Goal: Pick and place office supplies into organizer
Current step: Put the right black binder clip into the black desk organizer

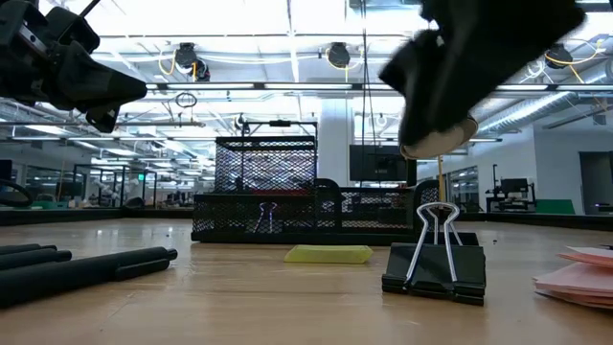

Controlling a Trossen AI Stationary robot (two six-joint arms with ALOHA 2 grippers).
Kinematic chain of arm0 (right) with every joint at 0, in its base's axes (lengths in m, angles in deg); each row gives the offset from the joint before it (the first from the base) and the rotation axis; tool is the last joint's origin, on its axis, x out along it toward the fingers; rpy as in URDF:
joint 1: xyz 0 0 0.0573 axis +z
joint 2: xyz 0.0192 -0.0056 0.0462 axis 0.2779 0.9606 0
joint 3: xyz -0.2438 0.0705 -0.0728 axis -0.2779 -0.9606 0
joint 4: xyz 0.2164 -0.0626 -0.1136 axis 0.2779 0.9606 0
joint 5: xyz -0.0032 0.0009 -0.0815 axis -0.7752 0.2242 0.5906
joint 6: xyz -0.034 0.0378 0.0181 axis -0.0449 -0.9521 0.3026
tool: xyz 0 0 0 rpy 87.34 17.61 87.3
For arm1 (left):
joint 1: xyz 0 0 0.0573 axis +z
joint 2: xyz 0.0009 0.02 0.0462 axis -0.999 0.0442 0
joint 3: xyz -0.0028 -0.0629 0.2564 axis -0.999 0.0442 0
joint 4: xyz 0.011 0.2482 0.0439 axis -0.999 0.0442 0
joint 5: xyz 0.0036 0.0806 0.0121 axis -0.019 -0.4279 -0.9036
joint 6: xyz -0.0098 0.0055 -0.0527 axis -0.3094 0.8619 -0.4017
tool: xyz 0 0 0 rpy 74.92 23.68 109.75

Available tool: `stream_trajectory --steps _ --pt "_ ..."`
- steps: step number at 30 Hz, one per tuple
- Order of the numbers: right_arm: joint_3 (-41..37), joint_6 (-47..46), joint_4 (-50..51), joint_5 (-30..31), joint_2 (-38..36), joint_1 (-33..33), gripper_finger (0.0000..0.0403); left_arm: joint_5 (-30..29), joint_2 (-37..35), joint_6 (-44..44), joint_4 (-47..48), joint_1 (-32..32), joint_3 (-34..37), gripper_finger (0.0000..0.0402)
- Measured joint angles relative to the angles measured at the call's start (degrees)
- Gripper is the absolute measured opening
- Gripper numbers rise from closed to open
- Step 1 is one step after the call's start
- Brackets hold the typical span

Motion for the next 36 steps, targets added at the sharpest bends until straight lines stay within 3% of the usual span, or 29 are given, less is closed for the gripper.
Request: stream_trajectory --steps 11,18,24,36 --pt "-11.1 -5.9 -11.2 1.3 0.0 -0.7 0.0206 -0.2 0.0 0.0 0.0 0.0 0.0 0.0044" --pt "-13.2 -7.2 -15.5 1.3 0.0 -1.2 0.0218 -0.2 0.0 0.7 0.0 0.0 0.0 0.0045" --pt "-13.3 -6.9 -18.7 1.2 0.0 -1.2 0.0197 -0.2 0.0 0.6 0.0 0.0 0.0 0.0045" --pt "-13.3 -6.5 -17.8 -0.7 0.0 -1.2 0.0120 -0.2 0.0 0.7 0.0 0.0 0.0 0.0045"
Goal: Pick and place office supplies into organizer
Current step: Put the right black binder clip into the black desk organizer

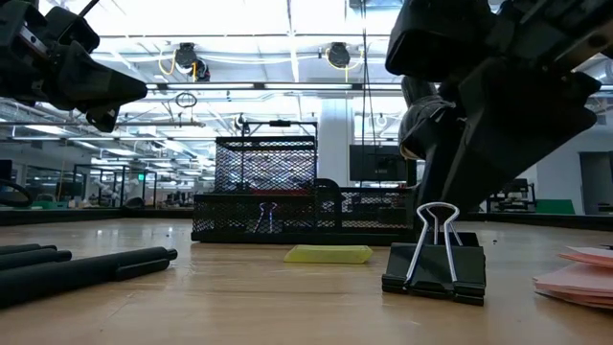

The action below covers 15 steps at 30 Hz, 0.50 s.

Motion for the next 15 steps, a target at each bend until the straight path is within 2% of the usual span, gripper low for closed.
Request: stream_trajectory --steps 15 --pt "0.1 -0.6 1.4 -1.2 -0.2 0.0 0.0005 0.0 0.0 -0.2 0.0 0.0 0.0 0.0045"
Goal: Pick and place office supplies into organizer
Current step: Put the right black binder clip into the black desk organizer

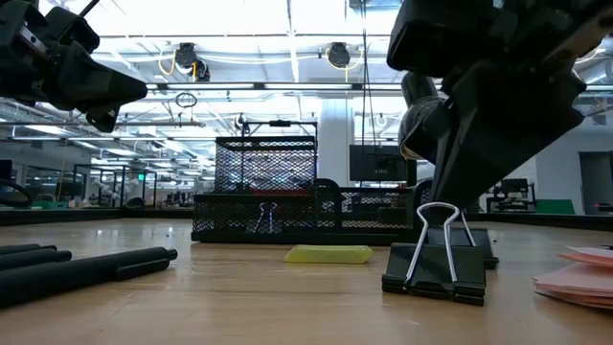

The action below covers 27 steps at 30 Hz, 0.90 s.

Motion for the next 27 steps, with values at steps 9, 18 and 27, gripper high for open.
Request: stream_trajectory --steps 9,18,27 --pt "0.3 2.2 1.4 2.0 -1.4 0.0 0.0002 0.0 0.0 0.0 0.0 0.0 0.0 0.0045" --pt "6.2 11.0 1.9 2.3 -6.4 0.2 0.0001 0.0 0.0 0.2 0.1 0.0 0.0 0.0044" --pt "15.3 27.7 0.4 20.5 -4.8 2.2 0.0001 0.0 0.0 0.2 0.1 0.0 0.0 0.0045"
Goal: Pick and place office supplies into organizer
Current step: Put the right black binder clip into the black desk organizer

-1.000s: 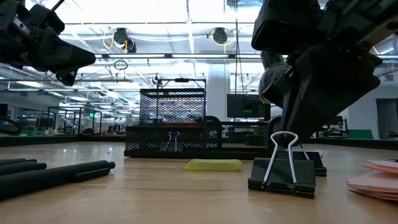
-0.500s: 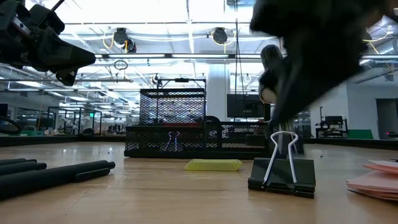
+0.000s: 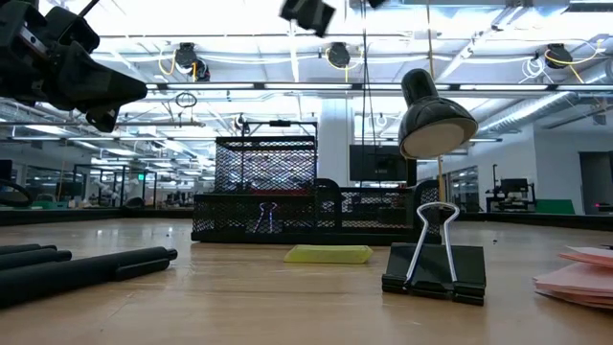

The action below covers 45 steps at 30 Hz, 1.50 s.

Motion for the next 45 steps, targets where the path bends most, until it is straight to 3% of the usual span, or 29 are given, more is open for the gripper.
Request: stream_trajectory --steps 11,22,30,45 --pt "2.2 7.5 -6.3 8.3 9.6 -3.0 0.0000 -0.2 0.0 0.4 0.4 0.0 0.0 0.0044" --pt "2.2 2.5 -7.4 5.2 14.5 -8.6 0.0000 -0.2 0.0 0.4 1.2 0.0 0.0 0.0044" --pt "2.2 3.6 -8.3 7.0 18.1 -9.2 0.0000 -0.2 0.0 0.3 1.2 0.0 0.0 0.0044" --pt "2.1 3.6 -6.4 6.6 18.1 -9.5 0.0000 -0.3 0.0 0.2 1.2 0.0 0.0 0.0044"
